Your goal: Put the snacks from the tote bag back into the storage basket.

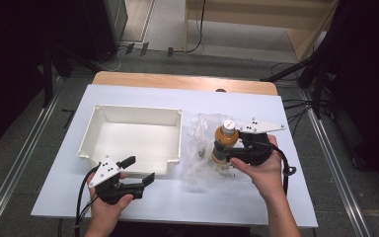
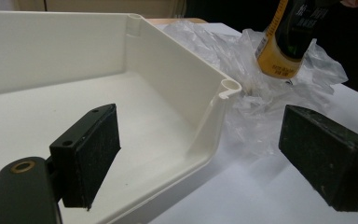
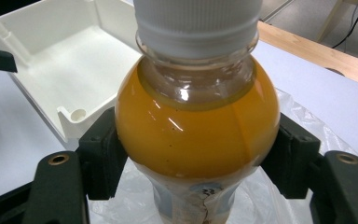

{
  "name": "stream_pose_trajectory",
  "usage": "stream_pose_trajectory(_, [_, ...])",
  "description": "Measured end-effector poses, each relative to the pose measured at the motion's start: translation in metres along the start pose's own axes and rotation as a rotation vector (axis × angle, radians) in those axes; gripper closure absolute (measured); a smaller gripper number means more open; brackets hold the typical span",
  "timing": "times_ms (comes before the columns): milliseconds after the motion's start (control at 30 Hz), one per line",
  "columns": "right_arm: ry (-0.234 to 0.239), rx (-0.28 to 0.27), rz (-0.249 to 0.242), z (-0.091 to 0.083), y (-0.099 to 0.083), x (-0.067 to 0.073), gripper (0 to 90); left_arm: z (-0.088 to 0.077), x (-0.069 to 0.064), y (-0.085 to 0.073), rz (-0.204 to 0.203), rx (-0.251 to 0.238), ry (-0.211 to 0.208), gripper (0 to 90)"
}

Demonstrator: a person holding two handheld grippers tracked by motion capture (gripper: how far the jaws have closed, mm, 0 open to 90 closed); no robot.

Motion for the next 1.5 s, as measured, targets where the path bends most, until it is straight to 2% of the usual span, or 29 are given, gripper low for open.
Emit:
stream_pose_trajectory(167, [0.011, 0.0, -0.012, 0.005, 0.004, 0.006, 31.7, -0.012, 0.007, 0.002, 0.009, -0.006, 0.018, 12.4])
stream_pose_trajectory(233, [0.018, -0.001, -0.017, 0.007, 0.008, 0.009, 31.7, -0.017, 0.009, 0.002, 0.007, -0.01, -0.001, 10.6])
stream_pose_trajectory(300, [0.023, -0.007, -0.019, 0.009, 0.011, 0.011, 31.7, -0.022, 0.012, 0.003, 0.015, -0.021, 0.0, 8.5])
stream_pose_trajectory(567, [0.032, -0.003, -0.02, 0.017, 0.017, 0.016, 31.7, -0.029, 0.026, -0.002, 0.037, -0.007, 0.033, 8.0])
stream_pose_trajectory(800, [0.031, -0.018, -0.02, 0.014, 0.027, 0.017, 31.7, -0.03, 0.032, -0.002, 0.018, -0.012, 0.028, 8.0])
stream_pose_trajectory(1067, [0.027, -0.021, -0.034, 0.012, 0.039, 0.018, 31.7, -0.027, 0.033, 0.0, 0.02, -0.018, 0.027, 8.0])
stream_pose_trajectory(1500, [0.041, -0.023, -0.051, 0.025, 0.052, 0.025, 31.7, -0.028, 0.035, 0.001, 0.013, -0.025, 0.025, 8.1])
Point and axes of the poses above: each handheld gripper's, and its own axes: z roughly forward along the jaws, y roughly out of its top, x roughly to its left, the point moved 9 cm from there along z, roughly forward along the jaws, and after that the axes turned 4 degrees about -y, right-handed, at the moved point
